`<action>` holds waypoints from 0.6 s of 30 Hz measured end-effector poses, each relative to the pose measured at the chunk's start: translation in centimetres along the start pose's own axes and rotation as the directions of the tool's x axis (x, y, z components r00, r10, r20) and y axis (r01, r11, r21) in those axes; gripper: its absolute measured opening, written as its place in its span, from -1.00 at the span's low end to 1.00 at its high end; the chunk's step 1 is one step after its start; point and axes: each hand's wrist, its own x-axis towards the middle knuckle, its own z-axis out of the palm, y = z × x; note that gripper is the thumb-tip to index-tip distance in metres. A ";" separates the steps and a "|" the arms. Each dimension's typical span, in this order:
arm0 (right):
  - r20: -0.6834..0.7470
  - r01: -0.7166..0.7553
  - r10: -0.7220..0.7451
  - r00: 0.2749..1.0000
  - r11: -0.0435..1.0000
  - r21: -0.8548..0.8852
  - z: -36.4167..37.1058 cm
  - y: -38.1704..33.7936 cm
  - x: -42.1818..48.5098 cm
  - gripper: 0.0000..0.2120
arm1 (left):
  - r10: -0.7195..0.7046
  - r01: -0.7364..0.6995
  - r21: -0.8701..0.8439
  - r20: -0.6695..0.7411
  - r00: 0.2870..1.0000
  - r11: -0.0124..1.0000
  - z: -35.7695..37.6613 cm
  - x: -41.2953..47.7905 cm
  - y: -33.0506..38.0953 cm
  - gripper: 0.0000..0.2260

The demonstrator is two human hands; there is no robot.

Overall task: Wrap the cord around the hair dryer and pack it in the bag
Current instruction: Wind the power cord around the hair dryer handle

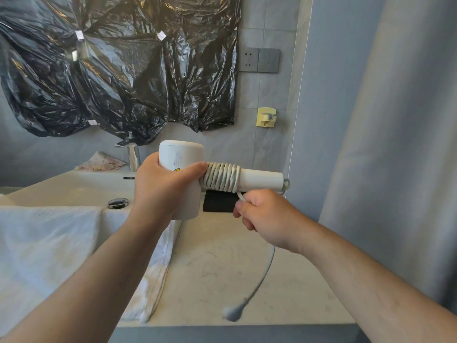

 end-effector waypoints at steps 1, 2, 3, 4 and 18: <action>0.010 0.005 -0.004 1.000 0.999 -0.048 -0.2 0.0 -0.1 -0.74 | 0.027 -0.026 0.037 -0.008 1.000 0.999 0.0 0.0 -0.1 -0.52; 0.023 0.010 -0.009 1.000 0.996 -0.086 -0.3 -0.1 -0.2 -0.75 | 0.049 -0.048 0.071 -0.015 0.999 0.996 0.0 0.1 -0.2 -0.50; 0.034 0.019 -0.015 0.999 0.992 -0.126 -0.5 -0.2 -0.4 -0.75 | 0.067 -0.064 0.101 -0.022 0.998 0.993 0.0 0.1 -0.3 -0.48; 0.039 0.035 -0.028 0.999 0.984 -0.174 -0.6 -0.3 -0.5 -0.75 | 0.081 -0.077 0.133 -0.029 0.996 0.988 0.0 0.1 -0.4 -0.46; -0.131 0.217 -0.237 0.963 0.964 -0.153 -3.9 0.2 0.5 -0.87 | 0.090 -0.125 0.115 0.274 0.958 0.985 -1.2 -0.4 -0.8 -0.47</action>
